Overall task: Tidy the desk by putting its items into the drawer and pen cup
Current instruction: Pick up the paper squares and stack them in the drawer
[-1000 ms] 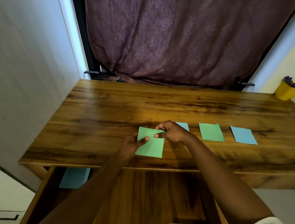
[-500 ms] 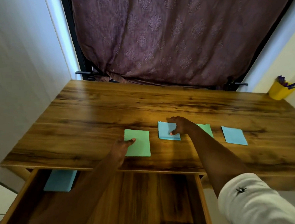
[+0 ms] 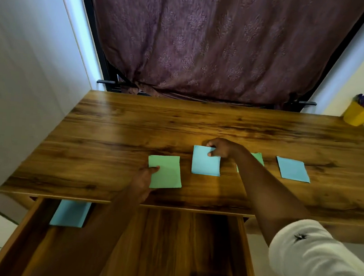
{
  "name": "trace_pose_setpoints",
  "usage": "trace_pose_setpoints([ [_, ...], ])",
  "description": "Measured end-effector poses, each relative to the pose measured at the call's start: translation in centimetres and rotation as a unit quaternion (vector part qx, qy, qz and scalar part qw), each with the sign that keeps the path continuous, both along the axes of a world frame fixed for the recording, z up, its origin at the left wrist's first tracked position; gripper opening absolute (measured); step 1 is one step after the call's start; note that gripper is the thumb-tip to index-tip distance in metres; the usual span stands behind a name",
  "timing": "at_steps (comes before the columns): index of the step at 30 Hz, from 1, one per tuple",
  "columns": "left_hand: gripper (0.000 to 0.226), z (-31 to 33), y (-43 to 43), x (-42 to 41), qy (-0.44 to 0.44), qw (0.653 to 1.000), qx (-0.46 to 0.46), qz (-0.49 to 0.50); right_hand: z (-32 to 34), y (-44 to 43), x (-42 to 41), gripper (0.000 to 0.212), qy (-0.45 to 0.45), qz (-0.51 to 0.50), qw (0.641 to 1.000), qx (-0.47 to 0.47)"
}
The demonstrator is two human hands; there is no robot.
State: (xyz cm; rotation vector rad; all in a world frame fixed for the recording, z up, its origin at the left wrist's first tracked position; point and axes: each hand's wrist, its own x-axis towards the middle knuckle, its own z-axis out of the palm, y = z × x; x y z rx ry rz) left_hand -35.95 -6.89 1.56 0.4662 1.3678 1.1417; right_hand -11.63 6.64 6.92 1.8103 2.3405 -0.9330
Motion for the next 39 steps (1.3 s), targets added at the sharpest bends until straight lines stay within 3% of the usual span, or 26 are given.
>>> trace_pose_setpoints([
  [3, 0.038, 1.0, -1.1, -0.3, -0.029, 0.999, 0.012, -0.018, 3.7, -2.1, 0.4, 0.029, 0.089, -0.020, 0.994, -0.063],
  [7, 0.036, 2.8, -3.3, -0.6, -0.067, 0.995, 0.025, -0.066, 7.5, -6.4, -1.9, 0.022, 0.171, 0.018, 0.982, -0.076],
  [14, 0.030, 5.5, -7.9, -3.3, -0.126, 0.980, 0.080, -0.128, 6.9, -13.0, -10.4, 0.018, 0.157, -0.002, 0.987, -0.020],
  [19, 0.036, 4.7, -9.7, -6.5, -0.099, 0.988, 0.066, -0.102, 5.9, -16.5, -15.1, 0.026, 0.137, -0.028, 0.989, 0.056],
  [21, 0.031, 4.7, -10.5, -7.9, -0.107, 0.989, 0.061, -0.085, 5.2, -17.9, -16.4, 0.030, 0.157, -0.064, 0.981, 0.091],
  [25, 0.034, 4.2, -11.6, -10.4, -0.138, 0.987, 0.051, -0.061, 2.6, -21.0, -17.2, 0.028, 0.239, -0.228, 0.929, 0.167],
  [30, 0.032, 3.9, -12.9, -12.2, -0.156, 0.985, 0.063, -0.042, -1.2, -25.2, -20.8, 0.037, 0.225, -0.194, 0.948, 0.110],
  [34, 0.032, 3.7, -13.8, -13.3, -0.164, 0.984, 0.052, -0.043, -1.1, -25.3, -21.6, 0.037, 0.249, -0.240, 0.931, 0.116],
  [37, 0.032, 3.6, -14.2, -13.7, -0.170, 0.984, 0.051, -0.025, -0.8, -25.6, -22.5, 0.039, 0.278, -0.219, 0.932, 0.077],
  [39, 0.033, 3.4, -14.5, -14.0, -0.176, 0.983, 0.050, -0.015, -1.1, -25.8, -22.7, 0.042, 0.333, -0.250, 0.908, 0.037],
])
